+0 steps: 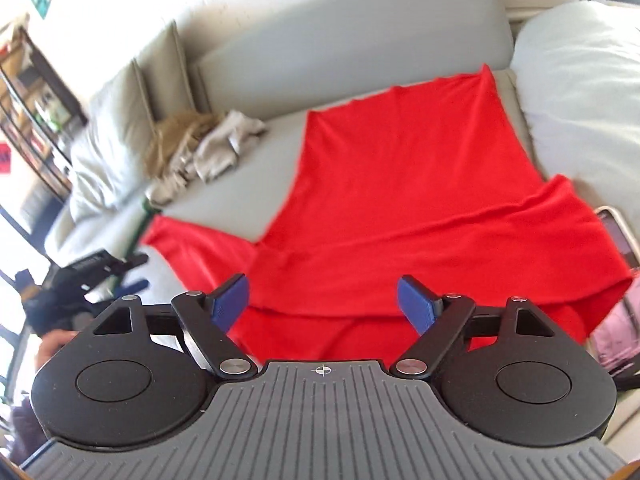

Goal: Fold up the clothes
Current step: 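Move the left tool to the other sleeve cuff and grasp it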

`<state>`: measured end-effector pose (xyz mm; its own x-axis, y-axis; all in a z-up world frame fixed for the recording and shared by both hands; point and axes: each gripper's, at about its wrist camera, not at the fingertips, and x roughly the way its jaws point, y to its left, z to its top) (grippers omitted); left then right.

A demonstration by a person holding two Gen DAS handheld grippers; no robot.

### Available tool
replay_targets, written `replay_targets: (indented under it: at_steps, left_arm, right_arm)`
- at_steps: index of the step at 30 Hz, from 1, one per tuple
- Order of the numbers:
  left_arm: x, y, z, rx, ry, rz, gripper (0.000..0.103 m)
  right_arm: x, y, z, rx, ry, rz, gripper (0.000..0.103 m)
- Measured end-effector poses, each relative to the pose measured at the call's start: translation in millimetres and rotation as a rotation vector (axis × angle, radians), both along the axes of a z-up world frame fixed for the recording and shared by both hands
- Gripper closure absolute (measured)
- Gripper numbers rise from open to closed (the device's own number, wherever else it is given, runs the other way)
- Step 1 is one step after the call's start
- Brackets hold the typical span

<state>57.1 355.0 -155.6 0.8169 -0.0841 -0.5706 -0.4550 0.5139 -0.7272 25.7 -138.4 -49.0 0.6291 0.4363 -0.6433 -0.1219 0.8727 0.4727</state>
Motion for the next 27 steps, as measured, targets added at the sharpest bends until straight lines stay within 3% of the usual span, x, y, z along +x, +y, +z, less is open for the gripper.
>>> replay_targets:
  at_steps: [6,8,17,20,23,25,27]
  left_arm:
    - [35.4,60.4,-59.1,-0.293,-0.039,0.142,0.077]
    - [46.5,68.4,-63.9,-0.333,-0.066,0.168,0.079]
    - [94.4,89.4,-66.4,-0.331,-0.076,0.236,0.078]
    - [100.0,97.9,-69.7,-0.365,-0.088,0.285,0.078]
    - [103.8,102.8,-68.9,-0.356,-0.076,0.316,0.082]
    - [104.4,104.4,-67.8,-0.345,-0.054,0.325,0.09]
    - [105.5,104.4,-61.3,-0.299,-0.036,0.307,0.094]
  right_arm:
    - [11.5,15.1,2.0,0.062,0.048,0.018,0.02]
    - [13.3,19.0,3.8,0.08,0.049,0.012,0.02]
    - [15.8,40.4,24.6,0.083,-0.034,0.024,0.02]
    - [17.1,45.5,26.6,0.079,-0.041,0.037,0.02]
    - [18.3,45.9,25.9,0.071,-0.039,0.038,0.02]
    - [19.3,43.2,24.9,0.081,-0.034,0.034,0.02]
    - [18.7,39.8,24.9,0.084,-0.033,0.029,0.02]
